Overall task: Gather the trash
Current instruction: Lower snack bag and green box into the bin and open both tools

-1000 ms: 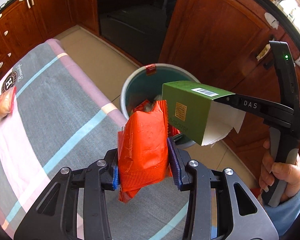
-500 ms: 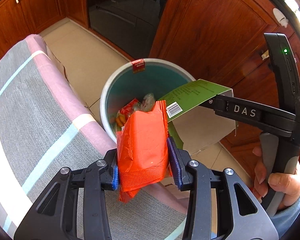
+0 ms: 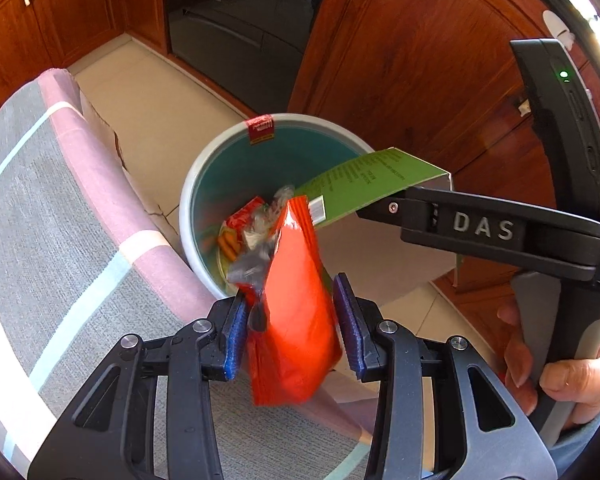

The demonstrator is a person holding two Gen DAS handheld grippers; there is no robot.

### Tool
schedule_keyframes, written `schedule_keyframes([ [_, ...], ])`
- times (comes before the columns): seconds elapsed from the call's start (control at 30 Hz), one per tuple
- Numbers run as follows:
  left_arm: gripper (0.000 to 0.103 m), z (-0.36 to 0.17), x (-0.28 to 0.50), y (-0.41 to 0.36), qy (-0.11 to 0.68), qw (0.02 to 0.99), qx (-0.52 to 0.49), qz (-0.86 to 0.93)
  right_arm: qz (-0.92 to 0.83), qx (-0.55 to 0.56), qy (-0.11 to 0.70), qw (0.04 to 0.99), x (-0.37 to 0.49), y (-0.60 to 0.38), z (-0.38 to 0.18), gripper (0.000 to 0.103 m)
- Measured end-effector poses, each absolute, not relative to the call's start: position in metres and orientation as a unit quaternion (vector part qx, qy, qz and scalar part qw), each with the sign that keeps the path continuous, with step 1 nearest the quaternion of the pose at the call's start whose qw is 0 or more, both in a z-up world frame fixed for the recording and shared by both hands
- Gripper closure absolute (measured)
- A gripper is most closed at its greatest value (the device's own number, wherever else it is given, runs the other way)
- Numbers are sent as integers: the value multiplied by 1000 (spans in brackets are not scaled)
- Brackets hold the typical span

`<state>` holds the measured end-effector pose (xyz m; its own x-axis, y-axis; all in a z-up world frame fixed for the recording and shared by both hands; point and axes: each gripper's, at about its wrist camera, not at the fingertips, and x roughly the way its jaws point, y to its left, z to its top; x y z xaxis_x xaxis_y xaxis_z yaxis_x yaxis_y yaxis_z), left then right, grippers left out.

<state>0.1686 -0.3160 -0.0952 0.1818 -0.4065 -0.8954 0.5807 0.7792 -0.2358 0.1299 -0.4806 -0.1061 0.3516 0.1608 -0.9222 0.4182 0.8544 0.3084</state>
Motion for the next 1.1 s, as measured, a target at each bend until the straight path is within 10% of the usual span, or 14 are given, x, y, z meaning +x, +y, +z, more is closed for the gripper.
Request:
schedule_keyframes([
  [0.57,84,-78,189,-329,517,780,64,-346,-83,265,537,797,132,-489,-80,26],
  [0.77,49,-77,198,-341,510,784,70,-346,-108,261,520,806,134,-506,-67,26],
  [1.1,37,-97,206,-339,541,770,64,-332,-123,265,526,799,139,-518,-75,26],
])
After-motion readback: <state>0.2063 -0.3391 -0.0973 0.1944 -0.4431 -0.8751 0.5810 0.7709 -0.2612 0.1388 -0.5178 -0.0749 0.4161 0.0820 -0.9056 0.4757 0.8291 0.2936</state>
